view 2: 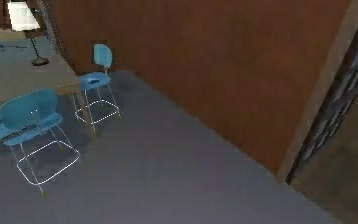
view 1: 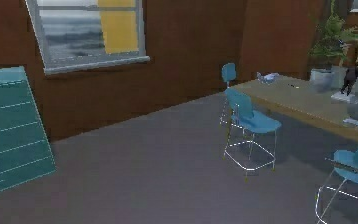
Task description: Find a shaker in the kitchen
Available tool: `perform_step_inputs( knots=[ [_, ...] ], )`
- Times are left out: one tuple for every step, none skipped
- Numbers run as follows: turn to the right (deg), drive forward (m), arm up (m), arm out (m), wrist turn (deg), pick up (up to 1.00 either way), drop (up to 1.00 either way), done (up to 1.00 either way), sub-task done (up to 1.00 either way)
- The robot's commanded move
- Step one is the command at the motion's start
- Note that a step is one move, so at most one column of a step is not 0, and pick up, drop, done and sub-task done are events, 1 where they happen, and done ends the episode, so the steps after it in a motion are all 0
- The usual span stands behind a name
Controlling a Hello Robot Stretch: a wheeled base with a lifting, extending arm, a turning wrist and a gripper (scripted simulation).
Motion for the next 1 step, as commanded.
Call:
perform_step_inputs(
  knots=[
    [0.0,1.0,0.0,0.0,0.0,0.0,0.0,0.0,0.0]
  ],
)
